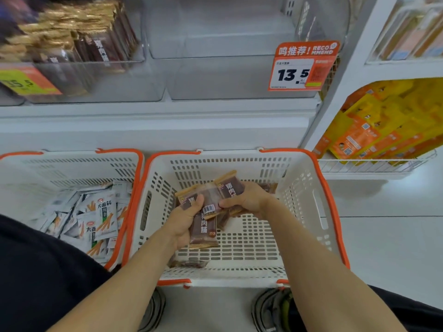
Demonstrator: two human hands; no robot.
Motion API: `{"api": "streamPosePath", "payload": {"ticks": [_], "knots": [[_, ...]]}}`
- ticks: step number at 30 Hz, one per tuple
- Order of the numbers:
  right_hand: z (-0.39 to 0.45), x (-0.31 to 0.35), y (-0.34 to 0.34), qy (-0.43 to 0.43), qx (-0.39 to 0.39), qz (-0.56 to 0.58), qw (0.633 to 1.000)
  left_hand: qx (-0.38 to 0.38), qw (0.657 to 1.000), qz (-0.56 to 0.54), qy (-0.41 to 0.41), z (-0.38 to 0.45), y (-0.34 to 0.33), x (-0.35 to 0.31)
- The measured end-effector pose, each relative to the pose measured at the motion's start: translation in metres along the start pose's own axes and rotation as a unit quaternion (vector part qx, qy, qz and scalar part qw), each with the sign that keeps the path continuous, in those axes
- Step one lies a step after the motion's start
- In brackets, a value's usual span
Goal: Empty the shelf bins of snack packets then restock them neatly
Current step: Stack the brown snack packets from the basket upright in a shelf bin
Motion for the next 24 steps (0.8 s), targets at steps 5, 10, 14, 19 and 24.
{"api": "streamPosePath", "payload": {"ticks": [5, 10, 14, 19, 24], "knots": [[0.007, 0.004, 0.024, 0.0, -0.065, 0.026, 0.998, -0.011, 0.997, -0.039, 0.069, 0.01, 0.011, 0.015], [0.007, 0.014, 0.022, 0.065, -0.084, -0.09, 0.99, -0.065, 0.989, -0.097, 0.092, 0.019, 0.019, 0.028], [0.004, 0.005, -0.015, 0.113, -0.016, -0.224, 0.968, -0.04, 0.991, -0.102, 0.081, 0.022, 0.018, 0.028], [0.0, -0.019, -0.033, 0.029, 0.033, -0.152, 0.987, -0.002, 0.999, 0.04, 0.03, 0.027, 0.028, 0.037], [-0.008, -0.023, -0.018, -0.089, 0.039, 0.052, 0.994, 0.005, 0.999, 0.021, 0.043, 0.019, 0.024, 0.036]]}}
Point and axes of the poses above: each hand's wrist, its own z-axis towards the middle knuckle, its own y-axis out of the back of the hand, x = y × z, the point moved 7 cm from there along z, towards the middle knuckle, and after that the axes turned 14 degrees about -x, right-handed, at the moved point
